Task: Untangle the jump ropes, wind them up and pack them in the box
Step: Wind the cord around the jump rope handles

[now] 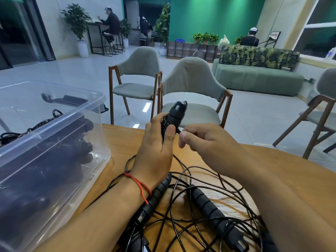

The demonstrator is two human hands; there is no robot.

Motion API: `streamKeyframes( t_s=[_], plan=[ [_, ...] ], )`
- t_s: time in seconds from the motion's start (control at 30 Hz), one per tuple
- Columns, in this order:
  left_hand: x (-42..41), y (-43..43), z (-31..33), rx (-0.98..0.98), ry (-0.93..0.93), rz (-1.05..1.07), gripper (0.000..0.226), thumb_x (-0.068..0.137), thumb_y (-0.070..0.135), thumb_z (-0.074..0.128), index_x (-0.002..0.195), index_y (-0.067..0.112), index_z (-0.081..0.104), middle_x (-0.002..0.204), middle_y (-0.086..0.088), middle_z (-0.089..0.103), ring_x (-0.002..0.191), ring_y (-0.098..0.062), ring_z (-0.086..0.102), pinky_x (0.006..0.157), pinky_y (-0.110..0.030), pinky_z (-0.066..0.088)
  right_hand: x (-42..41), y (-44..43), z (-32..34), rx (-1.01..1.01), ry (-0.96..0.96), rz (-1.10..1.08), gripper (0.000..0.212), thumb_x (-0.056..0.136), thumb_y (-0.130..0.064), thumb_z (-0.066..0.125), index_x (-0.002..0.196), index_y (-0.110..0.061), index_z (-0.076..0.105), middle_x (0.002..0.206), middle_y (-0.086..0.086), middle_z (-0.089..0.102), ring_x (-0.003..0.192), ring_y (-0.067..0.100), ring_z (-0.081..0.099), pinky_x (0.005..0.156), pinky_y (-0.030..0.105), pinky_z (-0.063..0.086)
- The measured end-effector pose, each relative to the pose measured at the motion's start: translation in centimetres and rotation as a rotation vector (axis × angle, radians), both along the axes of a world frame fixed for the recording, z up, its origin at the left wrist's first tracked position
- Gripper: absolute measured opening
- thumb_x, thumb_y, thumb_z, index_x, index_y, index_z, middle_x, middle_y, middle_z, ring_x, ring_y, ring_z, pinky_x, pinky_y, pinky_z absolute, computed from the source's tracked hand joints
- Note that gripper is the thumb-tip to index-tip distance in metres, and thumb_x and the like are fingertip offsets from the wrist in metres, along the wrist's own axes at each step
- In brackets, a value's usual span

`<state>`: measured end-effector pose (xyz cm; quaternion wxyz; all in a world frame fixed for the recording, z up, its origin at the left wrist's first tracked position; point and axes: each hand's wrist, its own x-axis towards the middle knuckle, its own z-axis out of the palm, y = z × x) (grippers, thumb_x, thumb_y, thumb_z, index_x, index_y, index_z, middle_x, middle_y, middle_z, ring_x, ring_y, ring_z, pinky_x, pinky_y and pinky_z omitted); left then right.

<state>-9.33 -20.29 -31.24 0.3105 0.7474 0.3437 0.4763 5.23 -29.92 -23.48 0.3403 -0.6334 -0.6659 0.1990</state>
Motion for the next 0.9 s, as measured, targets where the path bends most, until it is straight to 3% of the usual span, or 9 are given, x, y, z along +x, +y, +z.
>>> streamKeyframes(
  t_s=[0.2,0.27,0.33,0.4,0.47,0.53,0.63,0.77,0.9],
  plan=[
    [-0.4,-0.8,0.4,0.141,0.193,-0.015,0.059,0.099,0.056,0.056,0.15,0.041,0.032,0.124,0.008,0.046,0.107,-0.013,0.057,0.079,-0.032,0.056,0.5,0.0,0.4,0.059,0.07,0.037,0.038,0.109,-0.036,0.055,0.076,-0.024,0.071,0.063,-0.01,0.054,0.061,0.005,0.05,0.064,0.027,0.038],
    [-0.4,-0.5,0.4,0.144,0.234,0.054,0.051,0.098,0.064,0.045,0.143,0.043,0.037,0.117,0.011,0.049,0.098,-0.013,0.059,0.068,-0.033,0.054,0.3,0.1,0.1,0.058,0.082,0.08,0.034,0.106,-0.042,0.06,0.081,-0.022,0.074,0.068,-0.004,0.062,0.066,0.016,0.057,0.064,0.04,0.046],
    [-0.6,-0.3,0.5,0.138,0.302,0.115,0.052,0.092,0.066,0.034,0.139,0.044,0.038,0.11,0.013,0.048,0.091,-0.013,0.057,0.062,-0.03,0.046,0.4,0.2,0.0,0.065,0.066,0.116,0.029,0.102,-0.045,0.066,0.093,-0.02,0.076,0.082,0.009,0.07,0.079,0.032,0.064,0.075,0.055,0.055],
    [-0.6,-0.3,0.5,0.145,0.356,0.135,0.052,0.091,0.069,0.029,0.136,0.045,0.04,0.106,0.012,0.05,0.089,-0.013,0.056,0.062,-0.03,0.047,0.8,0.2,0.2,0.094,0.029,0.118,0.023,0.101,-0.043,0.069,0.094,-0.022,0.077,0.081,0.01,0.068,0.077,0.031,0.062,0.074,0.049,0.053],
    [-0.6,-0.5,0.5,0.172,0.394,0.143,0.048,0.096,0.075,0.03,0.133,0.048,0.042,0.105,0.013,0.054,0.09,-0.012,0.058,0.066,-0.032,0.052,1.4,0.0,0.6,0.159,-0.045,0.071,0.022,0.1,-0.042,0.07,0.087,-0.027,0.076,0.071,0.001,0.064,0.065,0.02,0.056,0.061,0.037,0.045],
    [-0.6,-0.6,0.5,0.191,0.448,0.145,0.049,0.097,0.08,0.03,0.131,0.049,0.047,0.104,0.014,0.057,0.092,-0.01,0.059,0.071,-0.036,0.056,2.2,-0.2,0.9,0.247,-0.231,-0.027,0.022,0.097,-0.049,0.068,0.083,-0.034,0.073,0.064,-0.011,0.06,0.059,0.01,0.052,0.052,0.026,0.036],
    [-0.8,-0.8,0.5,0.234,0.491,0.092,0.052,0.097,0.082,0.032,0.132,0.049,0.053,0.108,0.017,0.062,0.099,-0.005,0.06,0.077,-0.037,0.056,3.1,-0.3,1.1,0.327,-0.475,-0.183,0.021,0.092,-0.06,0.07,0.089,-0.039,0.073,0.065,-0.018,0.061,0.065,0.001,0.056,0.055,0.028,0.038],
    [-0.9,-1.3,0.6,0.314,0.438,-0.073,0.05,0.1,0.076,0.036,0.135,0.048,0.058,0.114,0.021,0.067,0.1,0.001,0.061,0.074,-0.036,0.057,4.3,0.0,0.9,0.275,-0.334,-0.157,0.024,0.088,-0.062,0.074,0.086,-0.038,0.075,0.075,-0.016,0.068,0.075,0.005,0.062,0.061,0.031,0.045],
    [-1.0,-1.2,0.5,0.4,0.351,-0.148,0.049,0.102,0.069,0.045,0.135,0.039,0.066,0.112,0.017,0.069,0.098,-0.003,0.063,0.07,-0.033,0.057,5.0,0.3,0.7,0.154,-0.126,-0.075,0.022,0.089,-0.053,0.077,0.078,-0.033,0.077,0.07,-0.012,0.068,0.067,0.006,0.06,0.059,0.019,0.043]
  ],
)
